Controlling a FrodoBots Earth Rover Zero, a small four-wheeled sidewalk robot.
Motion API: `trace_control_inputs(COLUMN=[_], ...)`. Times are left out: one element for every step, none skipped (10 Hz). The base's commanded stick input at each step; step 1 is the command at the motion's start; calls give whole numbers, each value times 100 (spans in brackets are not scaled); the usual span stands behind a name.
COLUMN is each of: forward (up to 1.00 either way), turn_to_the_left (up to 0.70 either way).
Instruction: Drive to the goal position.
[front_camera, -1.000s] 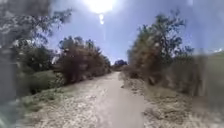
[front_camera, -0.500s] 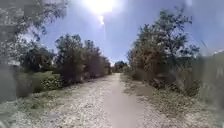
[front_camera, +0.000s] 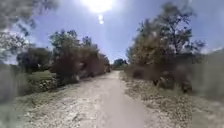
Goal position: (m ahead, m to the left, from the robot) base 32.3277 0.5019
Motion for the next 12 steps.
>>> trace_control_inputs(forward=[85, 85, 85, 85, 85, 85, 85, 85, 85, 85, 85, 85], turn_to_the_left=[0, 0, 0, 0, 0, 0, 0, 0, 0, 0, 0, 0])
